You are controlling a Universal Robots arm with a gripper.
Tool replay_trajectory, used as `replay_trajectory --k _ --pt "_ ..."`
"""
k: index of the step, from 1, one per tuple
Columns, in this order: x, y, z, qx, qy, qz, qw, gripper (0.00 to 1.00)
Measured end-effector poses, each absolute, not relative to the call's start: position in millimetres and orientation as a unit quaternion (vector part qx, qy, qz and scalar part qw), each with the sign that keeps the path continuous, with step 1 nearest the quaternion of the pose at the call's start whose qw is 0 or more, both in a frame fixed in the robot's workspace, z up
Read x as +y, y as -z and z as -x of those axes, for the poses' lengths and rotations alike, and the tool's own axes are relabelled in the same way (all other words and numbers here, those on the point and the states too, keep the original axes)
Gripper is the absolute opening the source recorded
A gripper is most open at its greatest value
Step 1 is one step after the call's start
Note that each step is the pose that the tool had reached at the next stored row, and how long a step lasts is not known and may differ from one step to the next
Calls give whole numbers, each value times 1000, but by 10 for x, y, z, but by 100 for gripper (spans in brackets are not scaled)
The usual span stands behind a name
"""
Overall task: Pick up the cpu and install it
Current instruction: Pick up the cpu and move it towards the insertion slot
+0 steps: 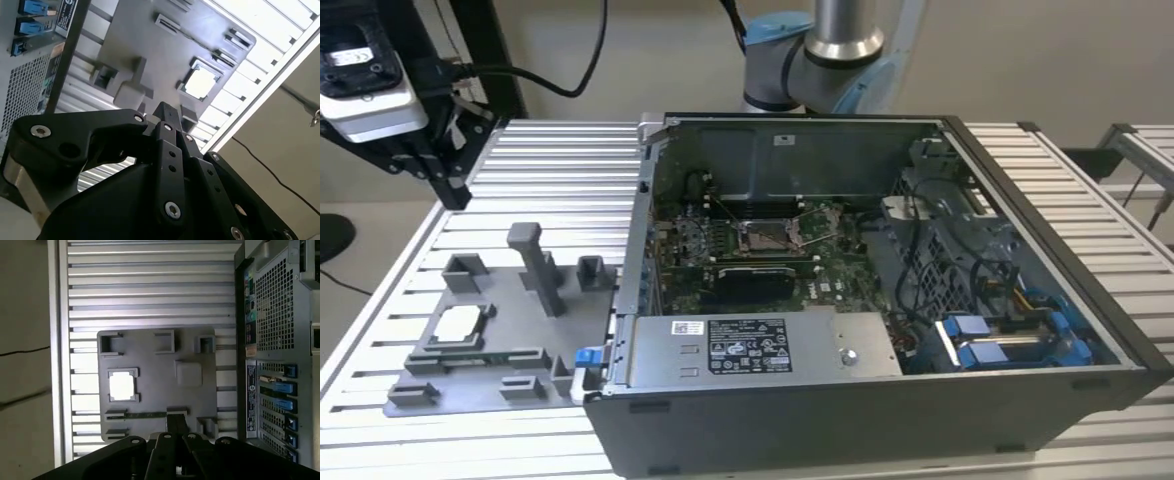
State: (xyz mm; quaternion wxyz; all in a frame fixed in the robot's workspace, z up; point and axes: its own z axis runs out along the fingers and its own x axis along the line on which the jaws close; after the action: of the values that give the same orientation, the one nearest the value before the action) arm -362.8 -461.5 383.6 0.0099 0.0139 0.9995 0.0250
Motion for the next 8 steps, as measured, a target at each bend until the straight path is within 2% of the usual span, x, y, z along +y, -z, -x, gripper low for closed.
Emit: replay_trajectory --k 8 --pt "-4602 -3807 3714 1000 -25 2 9 0"
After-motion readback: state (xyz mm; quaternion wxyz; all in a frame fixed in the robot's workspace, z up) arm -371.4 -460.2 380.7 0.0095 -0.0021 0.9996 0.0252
